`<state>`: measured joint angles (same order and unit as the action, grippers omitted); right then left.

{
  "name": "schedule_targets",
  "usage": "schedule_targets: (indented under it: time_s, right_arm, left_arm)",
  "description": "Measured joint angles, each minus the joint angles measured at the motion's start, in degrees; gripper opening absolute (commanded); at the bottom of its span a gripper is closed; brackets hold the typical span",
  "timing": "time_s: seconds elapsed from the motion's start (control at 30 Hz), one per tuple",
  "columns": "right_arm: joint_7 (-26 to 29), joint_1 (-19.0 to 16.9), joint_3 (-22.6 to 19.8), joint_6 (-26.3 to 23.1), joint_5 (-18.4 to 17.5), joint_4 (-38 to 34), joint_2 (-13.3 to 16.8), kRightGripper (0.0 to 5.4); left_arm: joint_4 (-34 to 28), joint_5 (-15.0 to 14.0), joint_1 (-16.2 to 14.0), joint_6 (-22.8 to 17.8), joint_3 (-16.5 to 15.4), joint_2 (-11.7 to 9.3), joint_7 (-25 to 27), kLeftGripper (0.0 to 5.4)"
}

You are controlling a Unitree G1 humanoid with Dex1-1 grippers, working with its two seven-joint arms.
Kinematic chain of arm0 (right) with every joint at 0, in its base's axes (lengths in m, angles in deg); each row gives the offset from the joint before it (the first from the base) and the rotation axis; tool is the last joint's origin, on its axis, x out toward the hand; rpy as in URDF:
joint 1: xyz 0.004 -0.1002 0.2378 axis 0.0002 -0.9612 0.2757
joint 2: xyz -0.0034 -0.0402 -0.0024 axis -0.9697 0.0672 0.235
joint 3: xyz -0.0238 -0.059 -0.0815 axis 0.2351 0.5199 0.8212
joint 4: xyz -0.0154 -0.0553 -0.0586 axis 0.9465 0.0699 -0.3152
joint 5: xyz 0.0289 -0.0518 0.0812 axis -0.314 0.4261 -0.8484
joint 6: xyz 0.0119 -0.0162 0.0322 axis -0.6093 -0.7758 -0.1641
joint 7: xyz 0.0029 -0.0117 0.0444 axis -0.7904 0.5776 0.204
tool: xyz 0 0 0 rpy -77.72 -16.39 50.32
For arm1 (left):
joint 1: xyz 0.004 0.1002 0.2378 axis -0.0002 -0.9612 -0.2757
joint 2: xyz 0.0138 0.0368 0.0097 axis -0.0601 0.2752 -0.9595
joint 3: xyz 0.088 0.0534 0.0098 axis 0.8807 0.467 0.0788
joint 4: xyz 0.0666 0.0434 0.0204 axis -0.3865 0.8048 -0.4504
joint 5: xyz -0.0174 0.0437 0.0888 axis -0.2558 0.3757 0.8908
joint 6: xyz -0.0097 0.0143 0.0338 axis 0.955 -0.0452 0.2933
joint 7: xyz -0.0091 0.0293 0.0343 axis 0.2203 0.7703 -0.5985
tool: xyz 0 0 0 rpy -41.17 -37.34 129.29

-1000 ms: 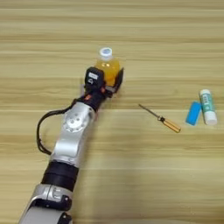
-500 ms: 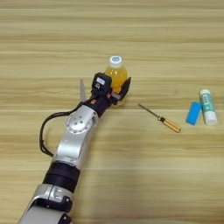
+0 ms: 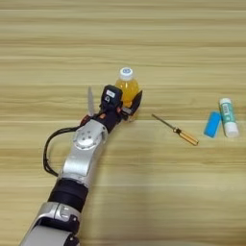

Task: Move the objects on the table

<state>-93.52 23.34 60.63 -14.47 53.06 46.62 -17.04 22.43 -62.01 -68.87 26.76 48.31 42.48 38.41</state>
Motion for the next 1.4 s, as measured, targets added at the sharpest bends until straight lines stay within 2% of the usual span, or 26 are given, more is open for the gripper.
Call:
schedule_targets:
  time_s: [0.07,0.1,0.33,0.4,0.63,0.83,1.4]
  right_arm:
    - [0.0,0.0,0.0,0.0,0.0,0.0,0.0,5.40]
    - [0.0,0.0,0.0,0.0,0.0,0.0,0.0,5.40]
    - [0.0,0.0,0.3,0.0,0.0,-0.2,0.0,5.40]
    - [0.0,0.0,0.3,0.0,0.0,-0.2,0.0,5.40]
    - [0.0,0.0,0.4,0.0,0.0,-0.2,0.0,5.40]
    - [0.0,0.0,0.5,0.0,0.0,-0.2,0.0,5.40]
    - [0.0,0.0,0.8,0.0,0.0,-0.2,0.0,5.40]
  left_arm:
    - [0.3,0.1,0.2,0.1,0.0,0.0,0.0,3.34]
    - [0.3,0.1,0.3,0.1,0.0,0.0,0.0,3.70]
    - [0.7,1.5,0.3,0.4,0.1,-0.2,-0.4,4.34]
    - [0.7,1.8,0.3,0.5,0.2,-0.2,-0.4,4.70]
    - [0.7,1.8,0.3,1.2,0.2,-0.2,-0.3,5.35]
    - [-0.3,1.5,0.3,2.8,-0.1,0.0,0.2,5.35]
    - [-5.5,-4.0,0.3,9.6,-2.1,0.7,3.4,5.35]
